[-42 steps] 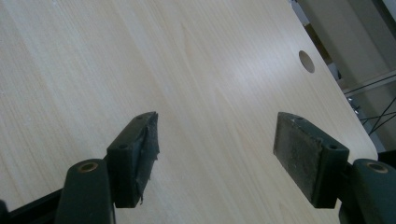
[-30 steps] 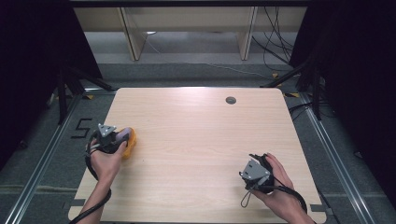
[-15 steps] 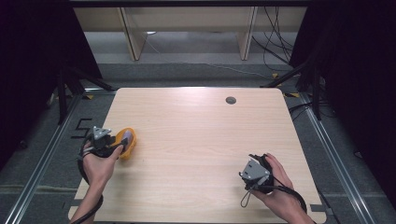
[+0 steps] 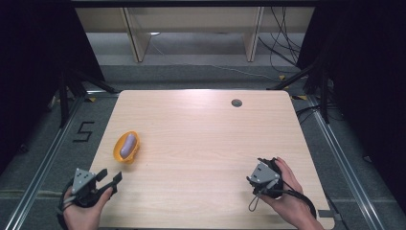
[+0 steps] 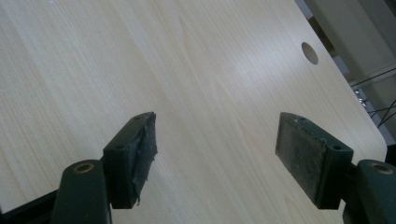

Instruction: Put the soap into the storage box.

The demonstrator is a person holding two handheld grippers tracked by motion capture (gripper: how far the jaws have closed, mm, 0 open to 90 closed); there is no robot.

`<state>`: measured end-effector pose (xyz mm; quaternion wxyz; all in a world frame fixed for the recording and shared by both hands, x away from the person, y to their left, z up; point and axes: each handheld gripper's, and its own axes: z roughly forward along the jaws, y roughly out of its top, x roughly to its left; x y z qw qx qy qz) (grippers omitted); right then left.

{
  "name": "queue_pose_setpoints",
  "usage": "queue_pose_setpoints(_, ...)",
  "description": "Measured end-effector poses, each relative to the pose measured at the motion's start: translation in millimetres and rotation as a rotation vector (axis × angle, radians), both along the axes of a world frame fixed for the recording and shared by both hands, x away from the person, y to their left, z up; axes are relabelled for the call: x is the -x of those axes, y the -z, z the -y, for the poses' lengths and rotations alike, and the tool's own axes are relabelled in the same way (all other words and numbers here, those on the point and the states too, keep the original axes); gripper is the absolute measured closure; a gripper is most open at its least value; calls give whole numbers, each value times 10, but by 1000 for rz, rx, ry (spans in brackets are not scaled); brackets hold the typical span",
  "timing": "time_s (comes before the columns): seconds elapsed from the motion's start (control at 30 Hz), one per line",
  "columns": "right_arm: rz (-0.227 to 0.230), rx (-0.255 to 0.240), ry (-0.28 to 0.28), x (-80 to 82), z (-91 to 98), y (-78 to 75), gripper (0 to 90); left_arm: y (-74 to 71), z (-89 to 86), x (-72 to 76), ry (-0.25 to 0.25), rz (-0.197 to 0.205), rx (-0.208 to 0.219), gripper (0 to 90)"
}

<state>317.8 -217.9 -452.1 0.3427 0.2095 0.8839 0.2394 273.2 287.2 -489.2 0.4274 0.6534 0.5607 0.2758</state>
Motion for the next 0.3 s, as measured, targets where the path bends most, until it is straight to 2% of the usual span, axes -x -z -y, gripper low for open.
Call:
queue_pose_setpoints(0.03, -21, -2, -2, -1, 3, -3, 299, 39, 15, 16, 14, 2, 9, 415)
queue_pose_setpoints(0.07, -18, -1, -17, -16, 8, 0, 299, 52, 20, 26, 26, -8, 4, 415)
queue_pose_setpoints(0.1, -32, -14, 4, -8, 8, 8, 299, 52, 24, 31, 30, -9, -8, 416)
queue_pose_setpoints(0.23, -29, -23, -3, -38, 26, 22, 299, 39, 14, 5, 31, 8, -7, 416)
queue_pose_setpoints(0.3, -35, -36, 20, -31, 27, 23, 299, 49, 5, 1, 30, -2, -10, 416)
